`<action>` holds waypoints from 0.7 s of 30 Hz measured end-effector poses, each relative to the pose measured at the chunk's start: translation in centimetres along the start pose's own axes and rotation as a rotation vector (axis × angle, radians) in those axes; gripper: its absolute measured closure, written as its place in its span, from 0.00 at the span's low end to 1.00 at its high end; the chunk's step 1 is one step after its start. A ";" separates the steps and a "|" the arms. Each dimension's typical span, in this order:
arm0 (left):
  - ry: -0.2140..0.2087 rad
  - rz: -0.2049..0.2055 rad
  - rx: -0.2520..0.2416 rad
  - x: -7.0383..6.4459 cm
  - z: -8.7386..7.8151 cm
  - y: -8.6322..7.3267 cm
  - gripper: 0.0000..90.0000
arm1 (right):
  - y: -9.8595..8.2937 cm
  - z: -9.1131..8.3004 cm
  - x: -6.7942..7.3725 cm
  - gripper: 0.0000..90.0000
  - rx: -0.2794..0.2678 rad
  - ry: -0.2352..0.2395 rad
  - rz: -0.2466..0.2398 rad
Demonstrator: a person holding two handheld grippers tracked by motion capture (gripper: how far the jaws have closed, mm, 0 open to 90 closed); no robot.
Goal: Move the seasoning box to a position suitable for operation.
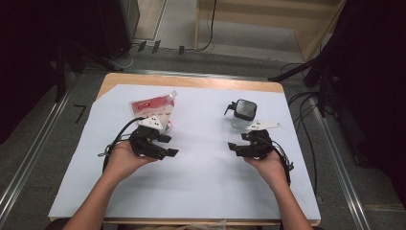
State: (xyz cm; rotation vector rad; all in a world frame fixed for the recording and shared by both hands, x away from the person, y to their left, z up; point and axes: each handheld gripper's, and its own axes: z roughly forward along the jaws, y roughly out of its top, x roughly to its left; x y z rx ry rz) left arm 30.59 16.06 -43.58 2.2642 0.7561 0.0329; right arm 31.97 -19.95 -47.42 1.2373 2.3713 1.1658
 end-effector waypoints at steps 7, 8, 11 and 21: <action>-0.024 0.019 0.010 -0.9 0.0 0.2 0.42 | 0.1 0.0 0.2 0.35 -0.005 0.002 -0.008; -0.022 0.022 0.015 -0.9 0.0 0.2 0.42 | 0.1 0.0 0.2 0.35 -0.002 0.002 -0.008; -0.015 0.035 0.013 -1.0 -0.1 0.2 0.42 | 0.1 0.0 0.3 0.35 0.008 0.001 -0.007; -0.020 0.039 -0.008 -1.0 -0.4 0.1 0.42 | 0.2 -0.2 0.3 0.35 -0.011 -0.020 -0.012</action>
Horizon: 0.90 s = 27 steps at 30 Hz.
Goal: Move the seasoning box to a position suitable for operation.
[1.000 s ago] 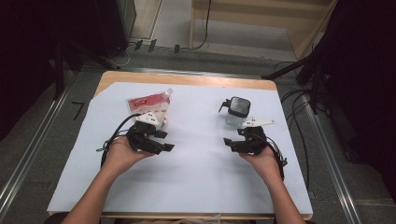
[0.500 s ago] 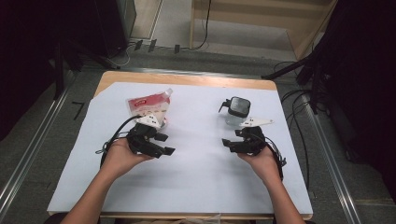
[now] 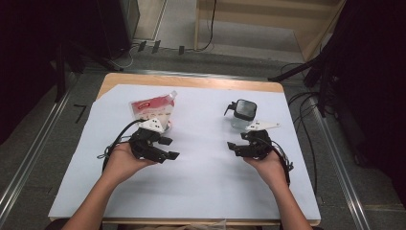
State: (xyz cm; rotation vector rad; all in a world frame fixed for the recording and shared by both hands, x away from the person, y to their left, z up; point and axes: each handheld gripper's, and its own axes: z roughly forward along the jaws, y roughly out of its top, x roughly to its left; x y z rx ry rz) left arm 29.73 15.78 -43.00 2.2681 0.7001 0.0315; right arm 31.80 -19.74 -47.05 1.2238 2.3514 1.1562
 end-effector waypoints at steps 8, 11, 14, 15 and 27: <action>0.005 -0.001 -0.004 0.0 -0.1 0.0 0.43 | 0.3 0.1 -0.9 0.34 -0.026 -0.044 0.035; 0.002 -0.001 -0.012 -0.1 -0.1 0.0 0.43 | 0.4 0.2 -1.0 0.34 -0.029 -0.062 0.036; 0.006 0.005 -0.004 -0.1 0.0 0.1 0.43 | 0.6 0.5 -1.6 0.34 -0.030 -0.133 0.073; 0.006 0.005 -0.004 -0.1 0.0 0.1 0.43 | 0.6 0.5 -1.8 0.33 -0.033 -0.145 0.085; 0.001 0.002 -0.013 -0.1 -0.1 0.0 0.43 | 1.1 2.4 -3.6 0.09 -0.074 -0.252 0.167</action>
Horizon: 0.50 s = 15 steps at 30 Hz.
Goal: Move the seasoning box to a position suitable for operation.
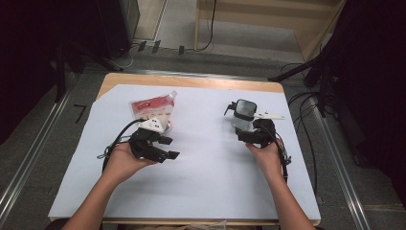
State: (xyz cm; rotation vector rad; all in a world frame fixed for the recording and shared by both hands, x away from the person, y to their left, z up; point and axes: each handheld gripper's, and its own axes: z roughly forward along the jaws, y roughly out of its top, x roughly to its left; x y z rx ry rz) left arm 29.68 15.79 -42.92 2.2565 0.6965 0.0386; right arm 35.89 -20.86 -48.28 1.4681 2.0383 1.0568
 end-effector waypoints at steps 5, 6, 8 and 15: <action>0.005 -0.008 -0.002 0.0 -0.2 -0.1 0.43 | 0.6 1.3 0.7 0.06 -0.041 -0.039 0.024; 0.002 -0.003 -0.001 0.1 -0.2 -0.2 0.43 | 0.6 1.5 0.9 0.05 -0.046 -0.062 0.022; 0.002 -0.008 -0.004 0.1 -0.2 -0.2 0.44 | 0.7 2.1 1.1 0.05 -0.062 -0.090 0.040; -0.007 -0.018 -0.009 0.3 -0.3 -0.3 0.44 | 0.2 3.6 1.0 0.06 -0.101 -0.178 0.113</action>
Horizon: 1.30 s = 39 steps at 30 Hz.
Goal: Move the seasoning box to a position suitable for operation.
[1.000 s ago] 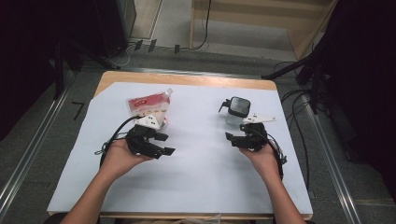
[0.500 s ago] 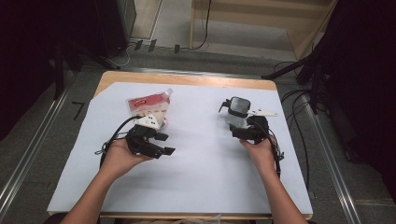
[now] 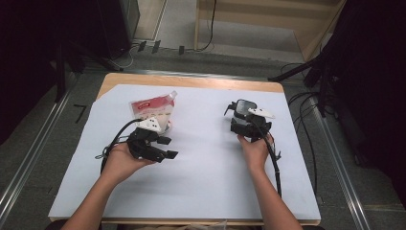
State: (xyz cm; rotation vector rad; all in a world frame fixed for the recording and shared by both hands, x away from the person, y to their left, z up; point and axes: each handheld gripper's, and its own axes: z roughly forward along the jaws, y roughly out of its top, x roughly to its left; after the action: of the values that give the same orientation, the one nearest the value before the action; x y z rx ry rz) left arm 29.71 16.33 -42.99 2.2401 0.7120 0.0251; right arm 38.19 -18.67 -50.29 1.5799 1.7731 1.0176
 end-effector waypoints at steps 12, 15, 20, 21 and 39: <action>-0.006 -0.002 -0.008 0.2 0.1 -0.1 0.44 | 0.1 1.9 1.8 0.05 -0.111 -0.129 0.078; -0.010 -0.003 -0.009 0.2 0.1 -0.1 0.44 | 0.2 2.3 2.0 0.05 -0.129 -0.147 0.095; -0.024 -0.002 0.000 0.1 0.4 0.0 0.44 | 0.3 2.9 1.8 0.07 -0.143 -0.154 0.105; -0.021 0.000 0.003 0.0 0.5 0.0 0.44 | 0.4 3.0 1.9 0.07 -0.141 -0.165 0.102; -0.023 -0.009 0.004 0.3 0.4 -0.1 0.45 | 0.6 2.6 0.9 0.16 -0.152 -0.140 0.041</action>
State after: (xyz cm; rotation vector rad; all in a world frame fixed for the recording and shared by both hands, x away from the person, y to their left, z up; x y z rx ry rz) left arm 29.97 16.25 -43.37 2.2371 0.7109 -0.0064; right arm 40.48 -17.34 -51.17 1.5584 1.5388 1.0096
